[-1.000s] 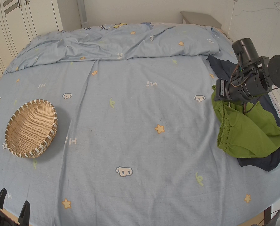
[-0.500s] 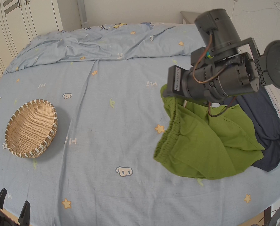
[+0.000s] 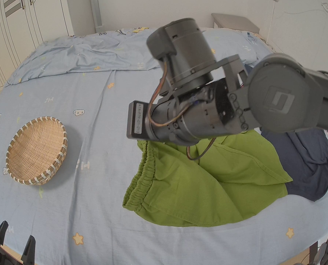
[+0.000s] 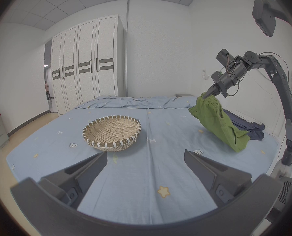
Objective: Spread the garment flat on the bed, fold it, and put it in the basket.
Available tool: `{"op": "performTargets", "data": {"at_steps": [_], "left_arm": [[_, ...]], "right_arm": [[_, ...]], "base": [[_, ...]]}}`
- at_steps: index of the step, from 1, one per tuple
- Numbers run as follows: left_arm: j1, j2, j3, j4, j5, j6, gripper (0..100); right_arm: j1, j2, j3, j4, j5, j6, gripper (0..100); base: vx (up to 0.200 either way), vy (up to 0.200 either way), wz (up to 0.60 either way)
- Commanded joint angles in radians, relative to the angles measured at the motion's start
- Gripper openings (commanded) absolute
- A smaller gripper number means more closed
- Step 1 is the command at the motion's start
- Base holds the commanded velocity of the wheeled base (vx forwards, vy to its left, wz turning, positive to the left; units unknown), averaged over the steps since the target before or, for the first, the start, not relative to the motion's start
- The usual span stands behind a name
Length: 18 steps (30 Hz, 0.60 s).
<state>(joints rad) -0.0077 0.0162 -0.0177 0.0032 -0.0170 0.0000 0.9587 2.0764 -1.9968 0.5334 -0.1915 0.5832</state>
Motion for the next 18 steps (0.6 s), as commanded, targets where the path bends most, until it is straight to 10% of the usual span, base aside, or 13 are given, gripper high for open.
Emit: {"op": "performTargets", "data": {"at_steps": [1, 5, 6, 18], "left_arm": [[0.000, -0.016, 0.015, 0.000, -0.001, 0.003, 100], [0.000, -0.016, 0.016, 0.000, -0.003, 0.003, 100], [0.000, -0.016, 0.016, 0.000, -0.003, 0.003, 100], [0.002, -0.016, 0.013, 0.001, -0.006, 0.002, 100]], "right_arm": [[0.011, 0.057, -0.003, -0.003, -0.002, 0.000, 0], [0.009, 0.068, -0.003, -0.010, -0.002, -0.003, 0], [0.009, 0.071, -0.003, -0.010, -0.002, -0.003, 100], [0.000, 0.088, -0.003, 0.005, 0.000, 0.000, 100]], "base": [[0.000, 0.000, 0.00], [0.000, 0.000, 0.00], [0.000, 0.000, 0.00], [0.000, 0.000, 0.00]]}}
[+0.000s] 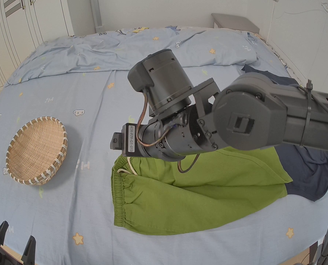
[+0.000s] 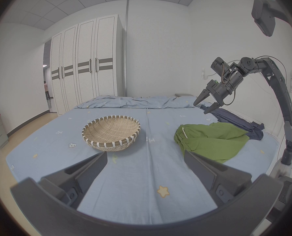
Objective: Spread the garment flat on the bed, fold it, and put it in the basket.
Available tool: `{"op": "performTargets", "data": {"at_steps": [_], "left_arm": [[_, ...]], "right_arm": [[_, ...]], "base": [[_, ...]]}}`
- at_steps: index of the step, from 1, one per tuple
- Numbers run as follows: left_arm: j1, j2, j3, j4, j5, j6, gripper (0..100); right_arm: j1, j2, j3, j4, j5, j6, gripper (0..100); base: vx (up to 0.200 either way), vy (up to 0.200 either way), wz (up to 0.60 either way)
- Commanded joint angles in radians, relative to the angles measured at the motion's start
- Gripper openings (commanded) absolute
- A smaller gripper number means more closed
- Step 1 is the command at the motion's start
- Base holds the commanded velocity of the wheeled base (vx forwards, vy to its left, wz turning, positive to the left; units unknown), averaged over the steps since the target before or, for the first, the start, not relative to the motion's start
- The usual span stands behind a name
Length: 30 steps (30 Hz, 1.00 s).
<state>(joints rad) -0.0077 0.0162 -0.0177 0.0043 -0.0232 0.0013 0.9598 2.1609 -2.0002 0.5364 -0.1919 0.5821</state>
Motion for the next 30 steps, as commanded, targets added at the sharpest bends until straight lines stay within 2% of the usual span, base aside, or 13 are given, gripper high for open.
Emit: {"op": "performTargets", "data": {"at_steps": [1, 3, 6, 9, 11, 13, 17, 19, 21, 24, 25, 27, 30], "left_arm": [[0.003, -0.016, 0.013, -0.003, 0.002, 0.002, 100], [0.000, -0.016, -0.051, -0.006, -0.009, -0.017, 100], [-0.029, 0.076, -0.326, 0.049, -0.044, -0.172, 100], [-0.075, 0.243, -0.458, 0.161, -0.147, -0.231, 100], [-0.086, 0.306, -0.469, 0.181, -0.207, -0.241, 100], [-0.100, 0.504, -0.461, 0.164, -0.331, -0.259, 100], [-0.103, 0.703, -0.470, 0.086, -0.423, -0.319, 100], [-0.104, 0.904, -0.459, -0.046, -0.511, -0.400, 100], [-0.104, 1.021, -0.446, -0.122, -0.590, -0.409, 100], [-0.103, 1.191, -0.435, -0.196, -0.736, -0.402, 100], [-0.103, 1.200, -0.435, -0.199, -0.744, -0.402, 100], [-0.092, 1.367, -0.446, -0.244, -0.890, -0.379, 100], [-0.089, 1.533, -0.456, -0.276, -0.954, -0.287, 100]], "right_arm": [[-0.007, -0.007, 0.000, 0.024, 0.000, 0.002, 100], [-0.036, -0.022, 0.000, 0.060, 0.008, 0.005, 100], [-0.107, -0.084, 0.000, 0.123, 0.035, 0.015, 100], [-0.190, -0.170, 0.000, 0.163, 0.157, 0.021, 100], [-0.227, -0.211, 0.000, 0.169, 0.216, 0.022, 100], [-0.325, -0.296, 0.037, 0.168, 0.321, 0.036, 100], [-0.406, -0.357, 0.146, 0.152, 0.353, 0.047, 100], [-0.467, -0.429, 0.297, 0.122, 0.378, 0.045, 100], [-0.504, -0.500, 0.422, 0.086, 0.428, 0.042, 100], [-0.567, -0.578, 0.580, -0.027, 0.474, 0.036, 100], [-0.570, -0.582, 0.586, -0.035, 0.476, 0.038, 100], [-0.609, -0.645, 0.732, -0.179, 0.479, 0.039, 100], [-0.627, -0.701, 0.854, -0.291, 0.480, 0.038, 100]], "base": [[0.000, 0.000, 0.00], [0.000, 0.000, 0.00], [0.000, 0.000, 0.00], [0.000, 0.000, 0.00], [0.000, 0.000, 0.00], [0.000, 0.000, 0.00], [0.000, 0.000, 0.00], [0.000, 0.000, 0.00], [0.000, 0.000, 0.00], [0.000, 0.000, 0.00], [0.000, 0.000, 0.00], [0.000, 0.000, 0.00], [0.000, 0.000, 0.00]]}}
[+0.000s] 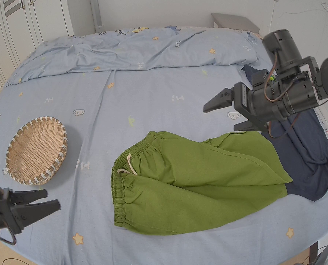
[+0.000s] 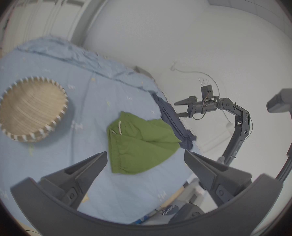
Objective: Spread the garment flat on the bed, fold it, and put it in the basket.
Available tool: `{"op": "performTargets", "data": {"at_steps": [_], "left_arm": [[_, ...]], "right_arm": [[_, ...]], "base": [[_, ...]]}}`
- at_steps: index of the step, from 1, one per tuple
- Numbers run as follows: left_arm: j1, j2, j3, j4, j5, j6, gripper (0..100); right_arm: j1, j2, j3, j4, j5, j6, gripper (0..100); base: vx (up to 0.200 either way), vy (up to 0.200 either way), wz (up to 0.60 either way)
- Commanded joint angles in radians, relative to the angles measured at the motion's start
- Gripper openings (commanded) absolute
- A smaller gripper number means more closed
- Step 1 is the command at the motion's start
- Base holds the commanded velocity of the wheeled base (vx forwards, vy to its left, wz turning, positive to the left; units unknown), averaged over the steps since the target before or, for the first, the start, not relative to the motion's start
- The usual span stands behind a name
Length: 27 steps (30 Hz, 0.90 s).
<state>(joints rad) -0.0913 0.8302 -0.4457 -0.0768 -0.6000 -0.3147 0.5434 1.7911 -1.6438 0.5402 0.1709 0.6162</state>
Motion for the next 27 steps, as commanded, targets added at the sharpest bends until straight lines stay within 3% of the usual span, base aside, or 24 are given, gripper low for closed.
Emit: {"op": "performTargets", "data": {"at_steps": [1, 2, 3, 4, 6, 7, 10, 14, 22, 27], "left_arm": [[-0.005, 0.719, -0.028, -0.195, -0.377, 0.029, 100], [-0.005, 0.810, -0.028, -0.207, -0.377, 0.124, 100], [-0.005, 0.822, -0.028, -0.209, -0.377, 0.138, 100], [-0.008, 0.894, -0.033, -0.212, -0.382, 0.212, 100], [-0.012, 0.932, -0.037, -0.212, -0.382, 0.244, 100], [-0.005, 0.989, -0.045, -0.212, -0.379, 0.270, 100], [0.022, 1.017, -0.064, -0.212, -0.379, 0.266, 100], [0.022, 1.047, -0.082, -0.219, -0.383, 0.266, 100], [0.028, 1.118, -0.113, -0.230, -0.383, 0.263, 100], [0.010, 1.144, -0.148, -0.230, -0.383, 0.210, 100]], "right_arm": [[-0.211, -0.331, 0.498, -0.295, 0.118, 0.004, 100], [-0.212, -0.361, 0.550, -0.307, 0.118, -0.001, 100], [-0.212, -0.368, 0.556, -0.307, 0.118, -0.003, 100], [-0.212, -0.401, 0.588, -0.307, 0.133, -0.019, 100], [-0.215, -0.420, 0.604, -0.312, 0.159, -0.029, 100], [-0.235, -0.435, 0.619, -0.316, 0.230, -0.055, 100], [-0.273, -0.450, 0.633, -0.304, 0.300, -0.130, 100], [-0.293, -0.457, 0.679, -0.299, 0.318, -0.273, 100], [-0.293, -0.447, 0.679, -0.299, 0.320, -0.271, 100], [-0.293, -0.447, 0.677, -0.301, 0.320, -0.271, 100]], "base": [[0.000, 0.000, 0.00], [0.000, 0.000, 0.00], [0.000, 0.000, 0.00], [0.000, 0.000, 0.00], [0.000, 0.000, 0.00], [0.000, 0.000, 0.00], [0.000, 0.000, 0.00], [0.000, 0.000, 0.00], [0.000, 0.000, 0.00], [0.000, 0.000, 0.00]]}}
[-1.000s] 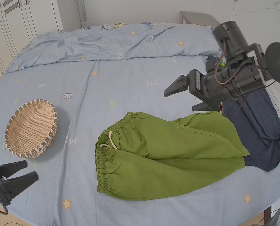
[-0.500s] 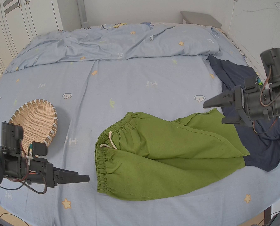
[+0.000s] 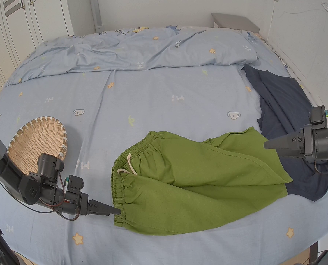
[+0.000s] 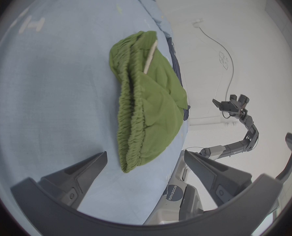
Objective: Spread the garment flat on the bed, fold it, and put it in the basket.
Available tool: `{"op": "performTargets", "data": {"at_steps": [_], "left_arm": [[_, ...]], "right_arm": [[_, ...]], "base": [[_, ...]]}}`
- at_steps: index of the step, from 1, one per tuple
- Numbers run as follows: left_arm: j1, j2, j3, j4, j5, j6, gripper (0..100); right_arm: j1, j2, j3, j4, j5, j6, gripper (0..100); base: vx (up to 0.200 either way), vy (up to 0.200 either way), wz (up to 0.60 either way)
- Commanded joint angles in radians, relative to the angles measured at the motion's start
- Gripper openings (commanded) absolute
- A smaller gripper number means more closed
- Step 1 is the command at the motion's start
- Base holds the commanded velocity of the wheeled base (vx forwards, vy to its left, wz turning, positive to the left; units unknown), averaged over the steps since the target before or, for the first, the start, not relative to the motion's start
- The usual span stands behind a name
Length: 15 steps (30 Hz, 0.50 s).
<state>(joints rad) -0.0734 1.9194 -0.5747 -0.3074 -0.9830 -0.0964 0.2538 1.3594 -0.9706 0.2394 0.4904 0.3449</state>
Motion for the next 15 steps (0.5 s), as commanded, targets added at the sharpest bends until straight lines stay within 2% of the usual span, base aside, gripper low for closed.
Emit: {"op": "performTargets", "data": {"at_steps": [1, 10, 15], "left_arm": [[-0.022, 0.063, -0.042, -0.001, -0.002, -0.039, 100], [-0.074, 0.082, -0.057, -0.001, -0.002, -0.062, 100], [-0.077, 0.098, -0.065, -0.001, -0.002, -0.063, 100]], "right_arm": [[-0.004, -0.016, 0.004, 0.000, 0.000, 0.000, 100], [-0.008, -0.016, 0.003, -0.003, -0.001, 0.000, 100], [-0.008, -0.014, 0.003, -0.005, -0.001, 0.000, 100]], "base": [[0.000, 0.000, 0.00], [0.000, 0.000, 0.00], [0.000, 0.000, 0.00]]}}
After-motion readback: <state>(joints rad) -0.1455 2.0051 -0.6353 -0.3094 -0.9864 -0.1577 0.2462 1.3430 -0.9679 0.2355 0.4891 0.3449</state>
